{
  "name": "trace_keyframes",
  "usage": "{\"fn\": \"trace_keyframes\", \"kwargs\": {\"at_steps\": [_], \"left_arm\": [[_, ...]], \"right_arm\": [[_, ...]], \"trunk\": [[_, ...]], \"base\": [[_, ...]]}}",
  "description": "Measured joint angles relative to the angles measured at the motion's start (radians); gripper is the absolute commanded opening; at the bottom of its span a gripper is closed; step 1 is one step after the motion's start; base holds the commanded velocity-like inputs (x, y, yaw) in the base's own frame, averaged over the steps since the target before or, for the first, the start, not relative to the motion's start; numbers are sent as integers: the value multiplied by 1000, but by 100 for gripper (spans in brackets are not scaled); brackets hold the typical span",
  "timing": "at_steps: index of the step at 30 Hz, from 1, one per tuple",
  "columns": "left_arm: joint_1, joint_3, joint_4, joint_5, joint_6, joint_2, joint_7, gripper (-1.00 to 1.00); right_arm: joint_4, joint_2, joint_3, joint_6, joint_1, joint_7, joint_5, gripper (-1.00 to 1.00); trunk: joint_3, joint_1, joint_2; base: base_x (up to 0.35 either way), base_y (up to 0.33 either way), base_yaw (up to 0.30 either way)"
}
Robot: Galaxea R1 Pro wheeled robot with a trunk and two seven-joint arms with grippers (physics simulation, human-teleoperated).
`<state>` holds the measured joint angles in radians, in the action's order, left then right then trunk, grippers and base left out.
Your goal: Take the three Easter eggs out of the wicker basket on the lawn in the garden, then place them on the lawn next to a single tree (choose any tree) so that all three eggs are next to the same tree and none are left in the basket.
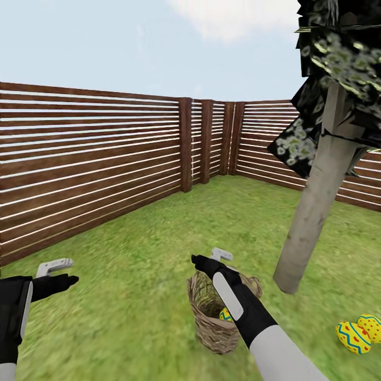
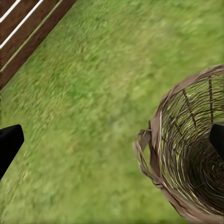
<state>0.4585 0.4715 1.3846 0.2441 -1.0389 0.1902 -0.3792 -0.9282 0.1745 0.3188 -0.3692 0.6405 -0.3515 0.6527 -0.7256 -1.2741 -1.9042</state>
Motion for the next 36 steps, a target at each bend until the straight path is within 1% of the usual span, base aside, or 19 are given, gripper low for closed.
{"fn": "trace_keyframes", "kwargs": {"at_steps": [5,15,22,28,34,36], "left_arm": [[0,0,0,0,0,0,0,100],[0,0,0,0,0,0,0,100],[1,0,0,0,2,0,0,100],[1,0,0,0,2,0,0,100],[0,1,0,0,2,0,0,100],[0,1,0,0,2,0,0,100]], "right_arm": [[0,0,-1,-1,0,0,5,100],[1,0,-2,0,0,0,6,100],[1,0,-2,0,0,-1,8,100],[1,0,-1,1,0,-11,6,100],[4,0,-9,-8,0,-53,10,100],[13,0,-12,-28,0,-86,11,100]], "trunk": [[1,0,0],[6,0,0],[10,1,0],[11,0,0],[11,0,0],[11,0,0]], "base": [[0,43,-126],[23,6,-260],[236,62,-267],[253,18,-59],[178,1,-5],[160,0,-1]]}}
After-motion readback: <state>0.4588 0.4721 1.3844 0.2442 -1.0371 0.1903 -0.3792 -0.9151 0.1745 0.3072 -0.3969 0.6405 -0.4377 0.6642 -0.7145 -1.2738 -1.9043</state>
